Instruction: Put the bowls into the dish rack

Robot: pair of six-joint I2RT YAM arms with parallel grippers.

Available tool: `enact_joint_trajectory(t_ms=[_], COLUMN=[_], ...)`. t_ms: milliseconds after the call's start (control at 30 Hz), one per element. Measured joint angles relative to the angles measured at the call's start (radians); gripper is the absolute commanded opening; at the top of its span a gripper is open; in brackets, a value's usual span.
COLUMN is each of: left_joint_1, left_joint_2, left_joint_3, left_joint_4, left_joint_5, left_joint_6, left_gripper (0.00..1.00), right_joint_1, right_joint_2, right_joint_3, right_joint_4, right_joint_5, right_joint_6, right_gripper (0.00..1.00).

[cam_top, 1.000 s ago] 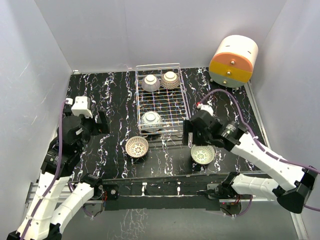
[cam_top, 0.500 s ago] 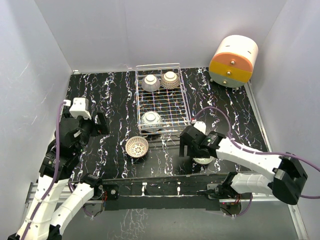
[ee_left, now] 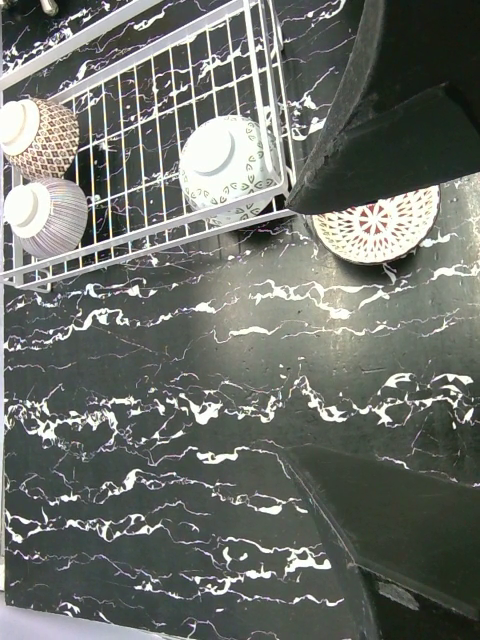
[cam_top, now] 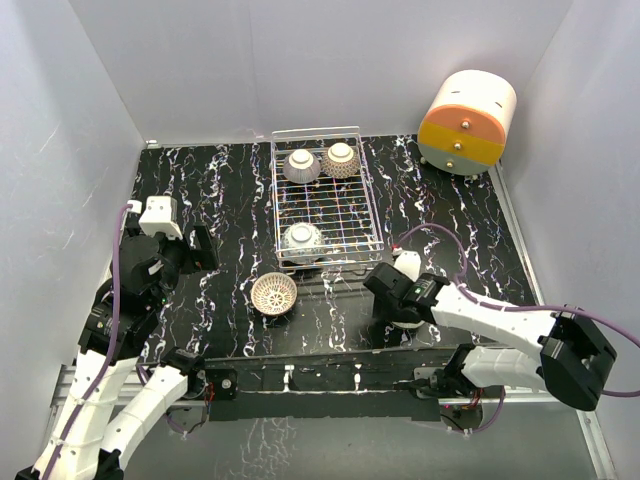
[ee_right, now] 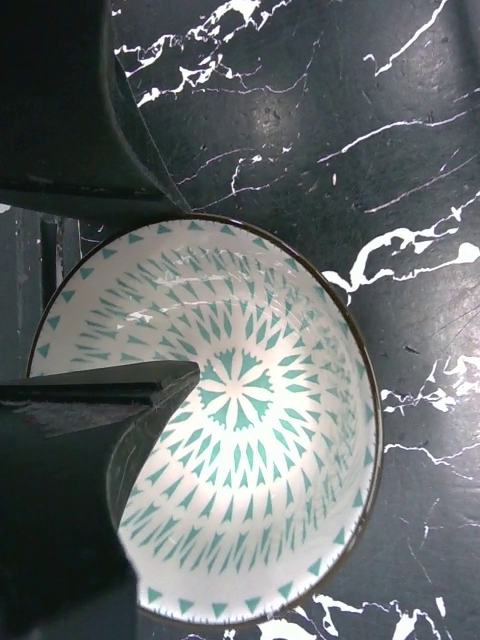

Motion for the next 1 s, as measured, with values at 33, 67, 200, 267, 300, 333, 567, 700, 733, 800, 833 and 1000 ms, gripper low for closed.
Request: enact_joint_trajectory(t_ms=[33, 67, 200, 267, 300, 333, 567, 700, 733, 800, 833, 1000], left_joint_1=[0.000, 0.000, 0.000, 0.000, 0.000, 0.000, 0.000, 0.000, 0.000, 0.000, 0.000, 0.000], left_joint_2=[0.000, 0.000, -0.001, -0.003, -0.006, -0.008, -0.012, -0.013, -0.013, -0.013, -0.013, -0.013], left_joint_3=[0.000, 0.000, 0.000, 0.000, 0.000, 0.000, 0.000, 0.000, 0.000, 0.000, 0.000, 0.000], left_joint_4=[0.000, 0.000, 0.000, -0.001, -0.002, -0.004, -0.008, -0.008, -0.008, -0.008, -0.008, -0.008], left_joint_5=[0.000, 0.000, 0.000, 0.000, 0.000, -0.001, -0.004, -0.004, -0.003, -0.003, -0.003, -0.003], left_joint_6=[0.000, 0.000, -0.001, -0.001, -0.001, -0.001, -0.001, -0.001, -0.001, -0.001, -0.001, -0.001], left_gripper=[0.97, 0.97, 0.97, 0.97, 0.97, 0.97, 0.97, 0.97, 0.97, 0.97, 0.97, 0.97], right_joint_1=[0.000, 0.000, 0.000, 0.002, 0.002, 0.002, 0.001, 0.002, 0.002, 0.002, 0.002, 0.002], right_joint_2=[-0.005, -0.005, 0.009, 0.021, 0.021, 0.021, -0.034, -0.124, -0.159, -0.224, -0.242, -0.308], right_joint_3=[-0.008, -0.014, -0.038, -0.040, -0.040, -0.040, -0.024, -0.025, -0.024, -0.013, -0.002, 0.106], right_joint_4=[0.005, 0.009, 0.035, 0.043, 0.047, 0.048, 0.001, -0.048, -0.063, -0.101, -0.120, -0.186], right_joint_5=[-0.001, -0.001, -0.002, 0.008, 0.014, 0.019, 0.077, 0.056, 0.053, 0.046, 0.045, 0.055], right_joint_6=[0.005, 0.010, 0.024, 0.023, 0.023, 0.023, 0.019, 0.038, 0.041, 0.051, 0.053, 0.052], right_gripper=[0.53, 0.53, 0.39, 0.36, 0.32, 0.26, 0.10, 0.08, 0.08, 0.08, 0.08, 0.08])
